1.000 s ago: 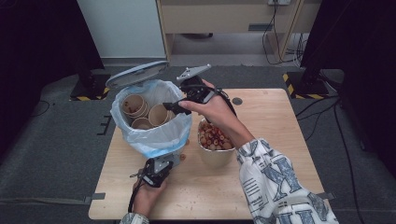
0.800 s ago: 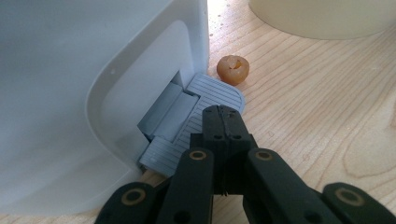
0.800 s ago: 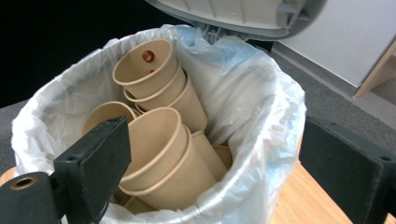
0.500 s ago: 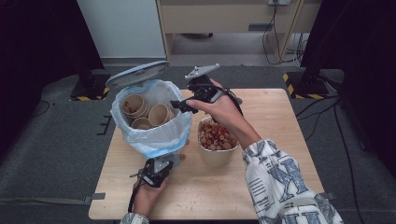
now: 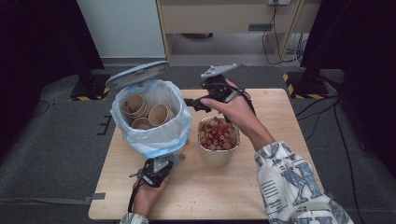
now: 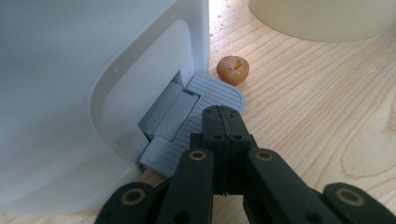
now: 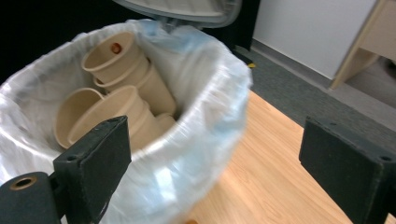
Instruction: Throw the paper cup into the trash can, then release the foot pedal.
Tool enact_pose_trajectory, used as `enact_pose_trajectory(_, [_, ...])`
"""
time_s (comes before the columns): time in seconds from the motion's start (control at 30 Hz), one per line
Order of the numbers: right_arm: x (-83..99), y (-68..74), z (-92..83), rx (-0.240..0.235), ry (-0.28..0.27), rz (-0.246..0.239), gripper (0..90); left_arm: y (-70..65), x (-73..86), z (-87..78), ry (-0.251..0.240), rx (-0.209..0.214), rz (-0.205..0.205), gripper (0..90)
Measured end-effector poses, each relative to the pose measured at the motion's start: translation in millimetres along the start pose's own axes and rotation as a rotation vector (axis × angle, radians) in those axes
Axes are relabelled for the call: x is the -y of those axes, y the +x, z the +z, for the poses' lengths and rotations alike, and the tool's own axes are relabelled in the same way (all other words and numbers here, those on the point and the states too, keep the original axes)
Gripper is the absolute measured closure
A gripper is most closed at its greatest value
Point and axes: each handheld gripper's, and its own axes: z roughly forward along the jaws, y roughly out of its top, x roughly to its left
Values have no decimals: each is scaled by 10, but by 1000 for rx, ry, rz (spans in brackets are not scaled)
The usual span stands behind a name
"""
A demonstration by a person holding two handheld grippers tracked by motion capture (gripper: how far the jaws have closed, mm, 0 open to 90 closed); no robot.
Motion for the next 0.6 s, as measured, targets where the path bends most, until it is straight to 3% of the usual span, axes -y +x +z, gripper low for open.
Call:
enact_pose_trajectory(0.03, [21,-35,-42,9,-1,5,94,0,0,0,0,0,0,886])
enact_pose_trajectory(0.07, [44,-73,-86,18,-1,9,93,15,-15,-33,5,2,-11,816])
enact_pose_trajectory(0.2, [155,-229,-267,56,1,25,88,31,-25,-114,-39,28,-78,705])
enact_pose_trajectory(0.47, [409,-508,-545,132,-2,77,78,-11,-23,-210,-38,26,-83,562])
enact_pose_trajectory(0.5, [494,-587,-617,168,-4,90,77,-11,-24,-223,-37,22,-83,520])
enact_pose_trajectory(0.57, [523,-614,-639,180,-5,94,73,-5,-21,-248,-41,26,-86,503])
enact_pose_trajectory(0.6, [597,-678,-689,214,-6,117,65,-5,-20,-260,-45,27,-88,471])
